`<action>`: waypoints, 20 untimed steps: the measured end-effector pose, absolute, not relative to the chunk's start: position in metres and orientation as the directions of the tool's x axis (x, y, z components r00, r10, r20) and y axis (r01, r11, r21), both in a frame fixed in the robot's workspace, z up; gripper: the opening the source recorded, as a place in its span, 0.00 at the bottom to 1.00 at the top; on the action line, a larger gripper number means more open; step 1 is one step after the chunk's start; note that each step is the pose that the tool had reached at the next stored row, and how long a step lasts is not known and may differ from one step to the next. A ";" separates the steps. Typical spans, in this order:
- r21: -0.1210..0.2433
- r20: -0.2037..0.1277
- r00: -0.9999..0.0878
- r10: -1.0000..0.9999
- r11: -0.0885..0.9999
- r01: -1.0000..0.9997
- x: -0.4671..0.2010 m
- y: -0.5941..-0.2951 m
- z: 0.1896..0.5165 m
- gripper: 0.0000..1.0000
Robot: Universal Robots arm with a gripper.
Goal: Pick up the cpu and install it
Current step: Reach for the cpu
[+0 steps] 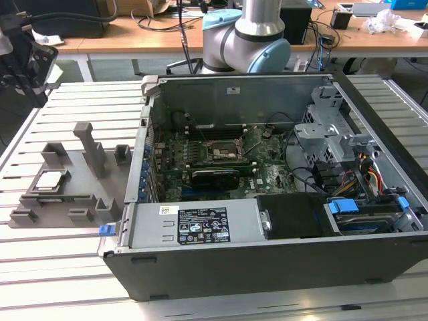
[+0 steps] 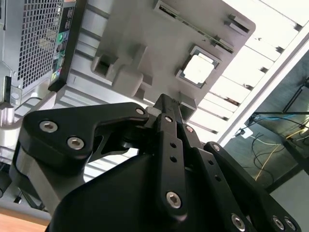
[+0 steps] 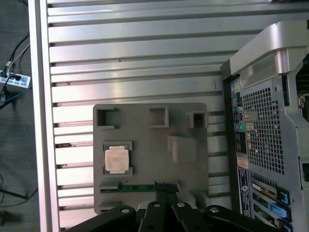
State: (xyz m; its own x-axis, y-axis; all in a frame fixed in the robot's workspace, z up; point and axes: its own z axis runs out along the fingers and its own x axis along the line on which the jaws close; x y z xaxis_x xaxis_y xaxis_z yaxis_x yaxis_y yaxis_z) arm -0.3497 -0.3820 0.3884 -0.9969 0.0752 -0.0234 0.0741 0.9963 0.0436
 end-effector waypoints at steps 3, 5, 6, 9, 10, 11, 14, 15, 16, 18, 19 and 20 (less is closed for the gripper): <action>0.044 -0.023 -0.997 0.075 0.996 0.074 -0.359 -0.382 0.388 0.11; 0.044 -0.023 -0.997 0.075 0.996 0.074 -0.365 -0.382 0.388 0.11; 0.044 -0.023 -0.997 0.075 0.996 0.074 -0.368 -0.382 0.388 0.11; 0.044 -0.023 -0.997 0.075 0.996 0.074 -0.378 -0.382 0.387 0.11; 0.044 -0.023 -0.997 0.075 0.996 0.074 -0.381 -0.382 0.387 0.11; 0.044 -0.023 -0.997 0.075 0.996 0.074 -0.387 -0.382 0.387 0.11; 0.044 -0.023 -0.997 0.075 0.996 0.074 -0.399 -0.382 0.387 0.11; 0.044 -0.023 -0.997 0.075 0.996 0.074 -0.406 -0.382 0.387 0.11; 0.044 -0.023 -0.997 0.075 0.996 0.074 -0.410 -0.382 0.387 0.11; 0.044 -0.023 -0.997 0.075 0.996 0.074 -0.418 -0.382 0.386 0.11; 0.044 -0.023 -0.997 0.075 0.996 0.074 -0.421 -0.382 0.386 0.11; 0.044 -0.023 -0.997 0.075 0.996 0.074 -0.421 -0.382 0.386 0.11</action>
State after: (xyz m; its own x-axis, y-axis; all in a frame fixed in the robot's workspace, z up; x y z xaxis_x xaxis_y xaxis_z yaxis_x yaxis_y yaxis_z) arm -0.4212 -0.3819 0.3863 -0.9969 0.0752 -0.0234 0.0741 0.9963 0.0436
